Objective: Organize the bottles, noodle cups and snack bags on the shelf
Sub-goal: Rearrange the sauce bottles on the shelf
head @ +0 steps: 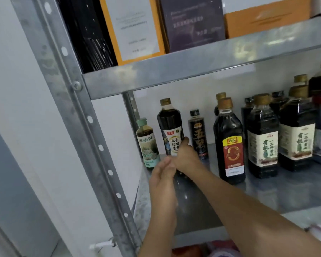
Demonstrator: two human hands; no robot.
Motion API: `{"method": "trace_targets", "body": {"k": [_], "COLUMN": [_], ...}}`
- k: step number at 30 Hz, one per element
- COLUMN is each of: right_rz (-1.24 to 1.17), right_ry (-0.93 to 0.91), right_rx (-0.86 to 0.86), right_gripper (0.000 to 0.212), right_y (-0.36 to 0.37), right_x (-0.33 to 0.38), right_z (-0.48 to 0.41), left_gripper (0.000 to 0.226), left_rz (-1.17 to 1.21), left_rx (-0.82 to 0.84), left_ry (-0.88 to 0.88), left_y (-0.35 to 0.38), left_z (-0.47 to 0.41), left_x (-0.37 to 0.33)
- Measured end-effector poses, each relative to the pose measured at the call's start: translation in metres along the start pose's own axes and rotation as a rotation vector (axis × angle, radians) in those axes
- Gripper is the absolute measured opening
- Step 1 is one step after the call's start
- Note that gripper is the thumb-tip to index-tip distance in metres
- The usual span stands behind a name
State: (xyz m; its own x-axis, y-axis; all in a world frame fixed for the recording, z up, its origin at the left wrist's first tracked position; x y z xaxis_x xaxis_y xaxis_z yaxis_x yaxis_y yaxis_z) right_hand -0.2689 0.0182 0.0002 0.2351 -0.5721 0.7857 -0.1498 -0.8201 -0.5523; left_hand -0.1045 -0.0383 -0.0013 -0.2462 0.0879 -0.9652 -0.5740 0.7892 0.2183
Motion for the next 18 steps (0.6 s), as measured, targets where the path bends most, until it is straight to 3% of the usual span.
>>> {"method": "trace_targets", "body": {"k": [4, 7, 9, 14, 18], "right_rz": [0.028, 0.057, -0.005, -0.065, -0.434], "right_ry": [-0.075, -0.143, -0.198, -0.254, -0.188], "right_rx": [0.07, 0.127, 0.164, 0.212, 0.328], "right_gripper": [0.068, 0.054, 0.054, 0.065, 0.076], "right_y": [-0.03, -0.055, -0.072, -0.091, -0.083], "right_x": [0.003, 0.002, 0.003, -0.007, -0.028], "right_z": [0.049, 0.083, 0.105, 0.123, 0.127], "left_gripper": [0.038, 0.073, 0.085, 0.058, 0.029], "left_rz": [0.034, -0.079, -0.091, -0.092, -0.064], "left_rx": [0.004, 0.109, 0.179, 0.2, 0.163], "left_ry": [0.016, 0.068, 0.126, 0.127, 0.131], "left_y": [-0.002, 0.012, 0.023, 0.041, 0.047], "left_z": [0.014, 0.018, 0.008, -0.019, -0.017], "left_x": [0.001, -0.005, -0.025, -0.052, -0.044]}}
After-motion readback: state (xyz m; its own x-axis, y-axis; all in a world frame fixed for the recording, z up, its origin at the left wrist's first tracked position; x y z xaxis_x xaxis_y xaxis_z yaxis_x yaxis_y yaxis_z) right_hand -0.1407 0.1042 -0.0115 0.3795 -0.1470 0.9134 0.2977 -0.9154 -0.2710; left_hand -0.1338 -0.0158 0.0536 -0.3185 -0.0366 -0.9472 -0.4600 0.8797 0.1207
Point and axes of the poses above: each hand's wrist, its own z-axis away from the middle knuckle, its own y-axis out of the palm, x = y × z, the point moved 6 cm from there along -z, towards the middle knuckle, and after that the axes turned 7 degrees about -x, right-handed, at the moved point
